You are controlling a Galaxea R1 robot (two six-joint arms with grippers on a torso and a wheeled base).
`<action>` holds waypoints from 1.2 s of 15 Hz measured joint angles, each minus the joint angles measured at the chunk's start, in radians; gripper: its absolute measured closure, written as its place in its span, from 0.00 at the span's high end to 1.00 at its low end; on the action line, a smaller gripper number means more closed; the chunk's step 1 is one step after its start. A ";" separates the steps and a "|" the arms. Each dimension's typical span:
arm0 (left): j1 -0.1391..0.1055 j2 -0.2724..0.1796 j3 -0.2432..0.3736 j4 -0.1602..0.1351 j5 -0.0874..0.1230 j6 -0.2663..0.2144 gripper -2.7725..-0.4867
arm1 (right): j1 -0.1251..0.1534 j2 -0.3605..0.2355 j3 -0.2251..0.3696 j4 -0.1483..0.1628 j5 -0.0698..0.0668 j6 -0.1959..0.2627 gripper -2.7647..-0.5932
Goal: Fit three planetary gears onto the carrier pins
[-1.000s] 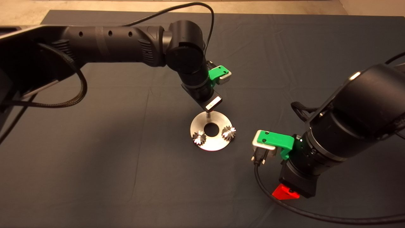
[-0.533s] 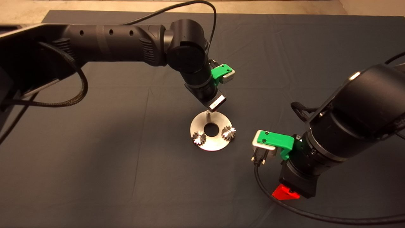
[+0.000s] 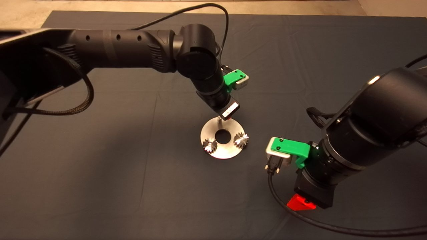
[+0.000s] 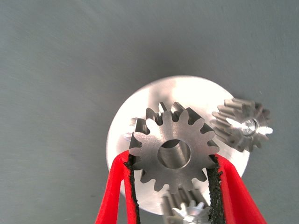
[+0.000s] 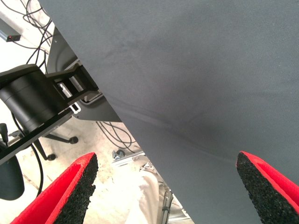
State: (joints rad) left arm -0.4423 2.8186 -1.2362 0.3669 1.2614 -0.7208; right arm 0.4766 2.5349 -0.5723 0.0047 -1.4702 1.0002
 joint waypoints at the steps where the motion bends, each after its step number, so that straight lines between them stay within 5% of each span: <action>1: 0.007 0.002 0.000 0.000 0.001 0.000 0.05 | 0.000 0.000 0.000 0.000 0.000 0.000 0.74; 9: 0.010 -0.007 -0.004 0.005 -0.001 0.001 0.05 | 0.000 0.000 0.000 0.000 0.000 0.000 0.74; 12: 0.017 -0.007 -0.005 0.036 -0.001 0.002 0.05 | 0.000 0.003 0.000 0.000 0.000 0.000 0.74; 18: 0.027 -0.032 -0.006 0.051 -0.001 0.003 0.05 | 0.000 0.003 0.000 0.000 0.000 0.000 0.74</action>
State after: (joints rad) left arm -0.4155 2.7864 -1.2421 0.4183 1.2604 -0.7183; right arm 0.4770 2.5377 -0.5719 0.0051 -1.4700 1.0002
